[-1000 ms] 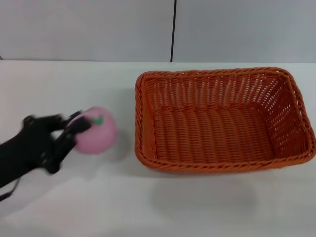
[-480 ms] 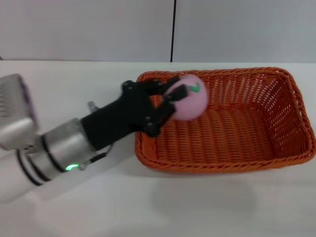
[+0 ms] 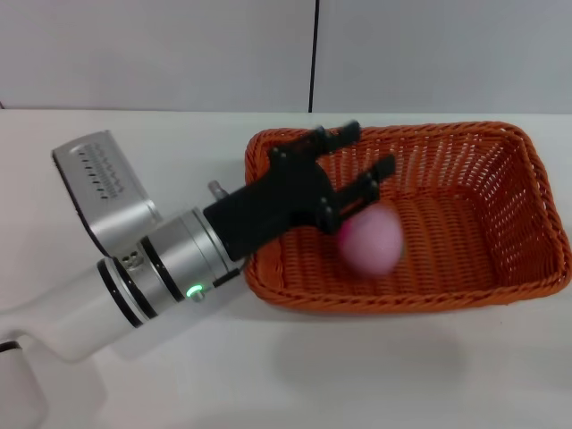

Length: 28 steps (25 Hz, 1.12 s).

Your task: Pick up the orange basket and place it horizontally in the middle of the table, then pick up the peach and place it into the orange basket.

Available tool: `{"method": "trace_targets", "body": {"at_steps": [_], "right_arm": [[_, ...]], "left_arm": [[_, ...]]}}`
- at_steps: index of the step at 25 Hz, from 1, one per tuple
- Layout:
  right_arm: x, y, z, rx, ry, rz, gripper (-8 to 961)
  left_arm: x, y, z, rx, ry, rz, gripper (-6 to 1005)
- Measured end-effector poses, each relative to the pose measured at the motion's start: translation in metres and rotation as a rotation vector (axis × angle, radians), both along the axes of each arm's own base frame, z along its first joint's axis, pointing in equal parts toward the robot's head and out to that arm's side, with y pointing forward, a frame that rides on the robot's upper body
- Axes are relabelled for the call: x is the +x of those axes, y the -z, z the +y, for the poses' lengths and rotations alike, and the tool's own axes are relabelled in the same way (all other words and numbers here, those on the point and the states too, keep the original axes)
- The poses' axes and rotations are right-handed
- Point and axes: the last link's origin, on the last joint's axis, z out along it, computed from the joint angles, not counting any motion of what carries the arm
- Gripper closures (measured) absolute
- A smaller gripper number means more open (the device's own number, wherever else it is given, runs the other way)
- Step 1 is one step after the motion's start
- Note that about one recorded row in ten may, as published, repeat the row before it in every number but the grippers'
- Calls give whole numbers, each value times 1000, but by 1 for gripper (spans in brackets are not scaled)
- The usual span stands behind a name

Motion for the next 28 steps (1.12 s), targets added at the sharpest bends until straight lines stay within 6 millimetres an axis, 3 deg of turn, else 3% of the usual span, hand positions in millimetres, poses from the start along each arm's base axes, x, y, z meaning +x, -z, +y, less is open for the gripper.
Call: {"method": "trace_targets", "body": {"at_steps": [6,7,8,9,10,11,13,14,15,18,28], "right_arm": [[-1,-9,11,22,2,-63,428],[-1,-10,11,24,2,-69,428],[0,-12,10,28,1,-76,428],[0,-12,10,28,1,-76,428],[0,-14,9,35,-4,-84,428],[0,-14,9,35,-4,-84,428],[1,-15,7,44,3,-88,428],[1,-15,7,44,3,-88,428],[1,-15,7,54,10,-97,428],[-1,-12,5,71,8,-107,428],[3,-5,-9,90,42,-73,428]], "left_arm": [[-29,-21,2,160,-162,-52,277],[-37,-27,-2,196,-194,-65,231],[-58,-43,-13,284,-273,-103,186],[-58,-43,-13,284,-273,-103,186],[-78,-57,-24,360,-346,-129,186],[-78,-57,-24,360,-346,-129,186],[-115,-82,-45,496,-492,-150,186],[-115,-82,-45,496,-492,-150,185],[-132,-94,-57,554,-554,-150,185],[-149,-106,-72,617,-599,-137,185],[-172,-118,-93,674,-622,-18,185]]}}
